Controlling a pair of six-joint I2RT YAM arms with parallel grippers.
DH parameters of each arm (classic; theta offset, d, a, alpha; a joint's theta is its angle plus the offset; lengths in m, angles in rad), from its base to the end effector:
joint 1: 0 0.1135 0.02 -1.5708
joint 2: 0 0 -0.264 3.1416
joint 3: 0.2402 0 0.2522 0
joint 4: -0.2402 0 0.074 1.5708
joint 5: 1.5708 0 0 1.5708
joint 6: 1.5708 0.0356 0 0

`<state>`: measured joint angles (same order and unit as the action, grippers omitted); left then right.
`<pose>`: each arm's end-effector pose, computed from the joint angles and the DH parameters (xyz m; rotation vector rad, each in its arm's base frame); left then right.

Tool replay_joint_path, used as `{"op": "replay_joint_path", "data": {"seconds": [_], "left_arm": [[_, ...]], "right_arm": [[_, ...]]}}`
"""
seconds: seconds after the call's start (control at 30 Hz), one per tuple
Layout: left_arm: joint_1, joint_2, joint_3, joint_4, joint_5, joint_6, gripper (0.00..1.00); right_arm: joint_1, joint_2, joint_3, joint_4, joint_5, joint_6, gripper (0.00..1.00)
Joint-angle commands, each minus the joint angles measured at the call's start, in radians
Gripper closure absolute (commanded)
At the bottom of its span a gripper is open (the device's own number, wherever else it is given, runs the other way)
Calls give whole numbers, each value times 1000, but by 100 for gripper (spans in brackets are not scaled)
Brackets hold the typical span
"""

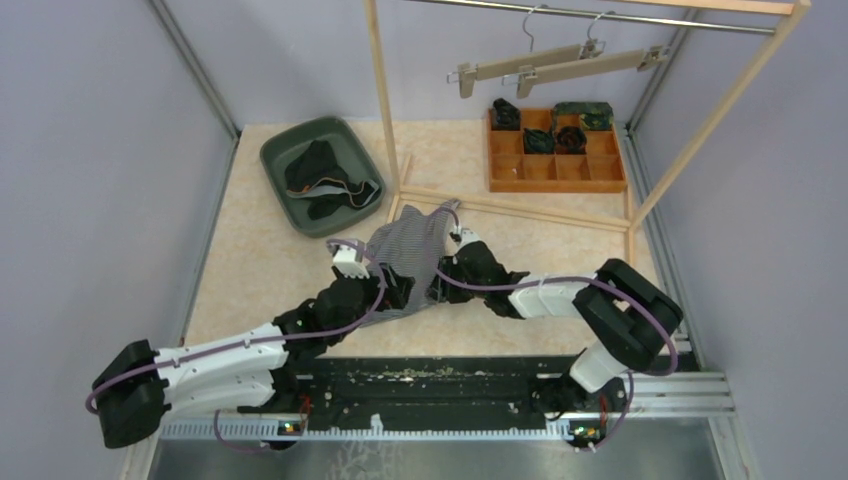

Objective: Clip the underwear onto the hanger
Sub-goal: Flatten out the underwear at the center of the board.

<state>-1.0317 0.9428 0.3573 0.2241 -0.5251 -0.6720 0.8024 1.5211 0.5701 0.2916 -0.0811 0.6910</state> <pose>0.1181 -0.1627 0.2047 -0.0073 1.9355 -0.6528 0.1957 0.2066 0.1456 -0.1800 2.3777 0.8646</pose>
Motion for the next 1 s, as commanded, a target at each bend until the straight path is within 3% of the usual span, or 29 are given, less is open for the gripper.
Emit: {"op": "replay_joint_path", "data": {"seconds": [0.0, 0.1, 0.2, 0.53, 0.97], "left_arm": [[-5, -29, -19, -10, -19, 8, 0], [-5, -39, -31, -11, -24, 5, 0], [-5, -44, -35, -11, -24, 1, 0], [-5, -40, -42, -18, -30, -11, 0], [-5, -174, -62, -243, -150, -165, 0]], "right_arm": [[10, 20, 22, 93, -20, 33, 63], [12, 14, 33, 68, -10, 27, 87], [29, -8, 75, -20, 47, -7, 99], [166, 19, 390, -558, 461, -147, 100], [257, 382, 780, -953, 699, -105, 100]]}}
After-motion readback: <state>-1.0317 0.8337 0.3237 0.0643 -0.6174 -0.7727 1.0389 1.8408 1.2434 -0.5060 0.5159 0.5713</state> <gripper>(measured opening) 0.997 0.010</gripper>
